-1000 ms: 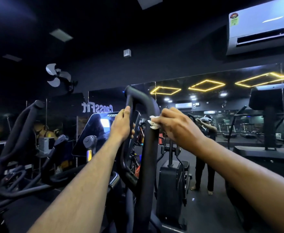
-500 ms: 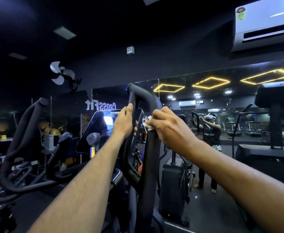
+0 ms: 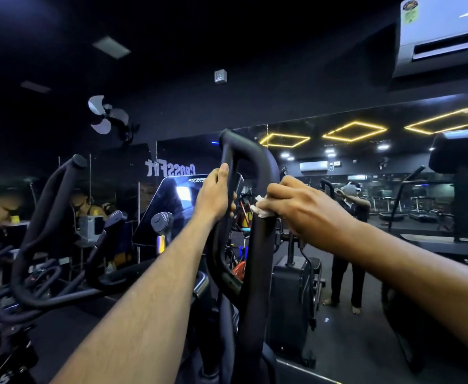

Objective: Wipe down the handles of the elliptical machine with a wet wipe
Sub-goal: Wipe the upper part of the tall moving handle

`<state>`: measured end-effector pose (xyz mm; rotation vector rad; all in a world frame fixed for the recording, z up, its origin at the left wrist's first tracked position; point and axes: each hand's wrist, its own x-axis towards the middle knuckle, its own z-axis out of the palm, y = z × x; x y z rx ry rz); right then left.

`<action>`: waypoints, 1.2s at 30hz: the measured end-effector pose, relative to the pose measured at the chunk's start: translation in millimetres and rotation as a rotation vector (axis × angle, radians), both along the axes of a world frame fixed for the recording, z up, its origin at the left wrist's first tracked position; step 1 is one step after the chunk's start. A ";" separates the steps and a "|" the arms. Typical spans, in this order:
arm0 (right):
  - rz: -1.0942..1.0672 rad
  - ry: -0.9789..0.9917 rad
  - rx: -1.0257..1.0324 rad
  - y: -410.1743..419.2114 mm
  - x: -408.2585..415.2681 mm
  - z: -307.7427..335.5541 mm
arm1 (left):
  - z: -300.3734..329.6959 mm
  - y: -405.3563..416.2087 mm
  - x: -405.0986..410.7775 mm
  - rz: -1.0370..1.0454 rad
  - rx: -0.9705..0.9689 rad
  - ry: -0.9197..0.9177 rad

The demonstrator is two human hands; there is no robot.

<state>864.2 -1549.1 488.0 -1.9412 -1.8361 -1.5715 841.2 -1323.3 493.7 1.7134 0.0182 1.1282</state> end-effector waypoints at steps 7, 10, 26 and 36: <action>-0.074 -0.098 -0.087 21.2 -20.5 -21.3 | 0.2 -5.8 -6.9 0.023 0.011 0.006; -0.103 -0.043 -0.134 4.6 -16.7 -15.5 | -0.6 -6.0 -8.1 0.019 0.015 0.008; -0.139 0.080 0.117 28.7 -30.8 -0.8 | -0.8 2.4 -4.2 0.021 0.042 0.031; -0.306 0.131 0.203 37.3 -51.8 -28.6 | 0.4 10.0 2.4 -0.048 0.073 0.039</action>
